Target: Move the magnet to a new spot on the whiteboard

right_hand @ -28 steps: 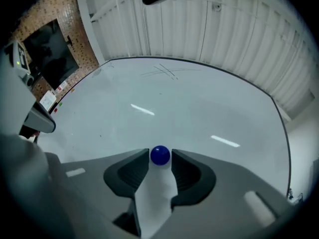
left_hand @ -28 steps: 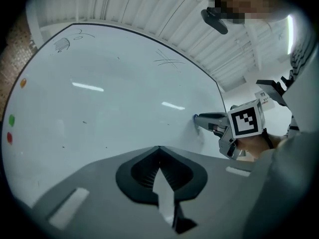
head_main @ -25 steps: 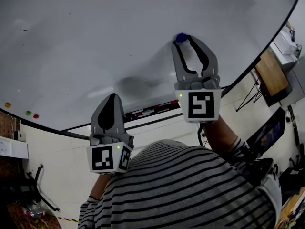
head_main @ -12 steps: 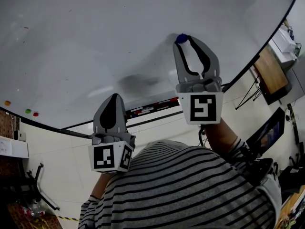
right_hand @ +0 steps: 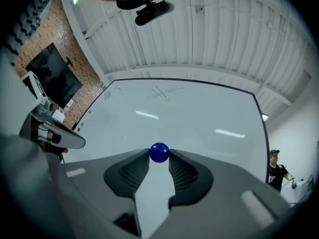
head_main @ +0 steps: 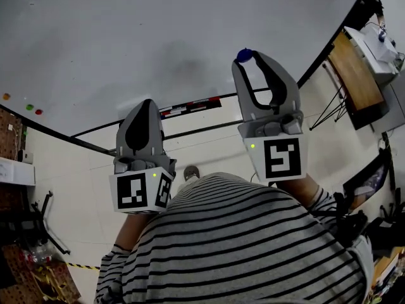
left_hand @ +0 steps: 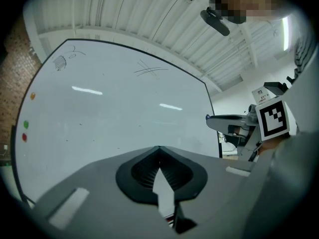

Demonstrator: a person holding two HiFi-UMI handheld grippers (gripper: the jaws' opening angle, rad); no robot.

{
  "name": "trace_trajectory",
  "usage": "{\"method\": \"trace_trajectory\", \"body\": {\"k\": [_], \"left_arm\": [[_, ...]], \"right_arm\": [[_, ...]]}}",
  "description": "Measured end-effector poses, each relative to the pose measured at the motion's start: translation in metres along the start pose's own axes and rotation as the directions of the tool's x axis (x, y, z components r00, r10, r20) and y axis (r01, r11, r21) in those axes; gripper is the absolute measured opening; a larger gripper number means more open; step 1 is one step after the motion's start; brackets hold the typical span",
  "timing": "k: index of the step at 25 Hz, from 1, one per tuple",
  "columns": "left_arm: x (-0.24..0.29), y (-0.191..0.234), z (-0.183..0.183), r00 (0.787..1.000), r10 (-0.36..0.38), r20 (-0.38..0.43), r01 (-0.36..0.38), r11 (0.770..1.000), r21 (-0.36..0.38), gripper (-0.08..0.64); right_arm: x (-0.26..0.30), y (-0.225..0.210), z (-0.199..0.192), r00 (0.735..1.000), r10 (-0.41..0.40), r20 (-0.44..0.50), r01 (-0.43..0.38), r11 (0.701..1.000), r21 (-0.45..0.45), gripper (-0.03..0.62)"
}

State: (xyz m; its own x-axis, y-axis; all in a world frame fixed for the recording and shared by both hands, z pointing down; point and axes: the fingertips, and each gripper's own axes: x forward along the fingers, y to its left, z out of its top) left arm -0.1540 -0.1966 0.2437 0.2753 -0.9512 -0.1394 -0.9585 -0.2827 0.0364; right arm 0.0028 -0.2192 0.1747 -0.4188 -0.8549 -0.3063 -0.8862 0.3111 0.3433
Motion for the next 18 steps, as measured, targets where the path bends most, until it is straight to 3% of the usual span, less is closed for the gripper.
{"method": "trace_trajectory", "body": {"k": [6,11,18], "left_arm": [[-0.054,-0.061,-0.001,0.997,0.076,-0.030,-0.076,0.997,0.010,0.015],[-0.077,-0.068,-0.013,0.988,0.145,-0.048,-0.144,0.989,0.026,0.015],[-0.119,-0.089,0.014,0.989,0.146,-0.021,-0.145,0.988,0.053,0.015]], "right_arm": [[-0.086,-0.014,-0.003,0.995,0.088,-0.048,-0.083,0.992,0.095,0.123],[-0.114,-0.004,-0.023,0.985,0.148,-0.083,-0.133,0.978,0.162,0.123],[-0.155,0.002,0.006,0.987,0.149,-0.068,-0.134,0.973,0.186,0.123]]}}
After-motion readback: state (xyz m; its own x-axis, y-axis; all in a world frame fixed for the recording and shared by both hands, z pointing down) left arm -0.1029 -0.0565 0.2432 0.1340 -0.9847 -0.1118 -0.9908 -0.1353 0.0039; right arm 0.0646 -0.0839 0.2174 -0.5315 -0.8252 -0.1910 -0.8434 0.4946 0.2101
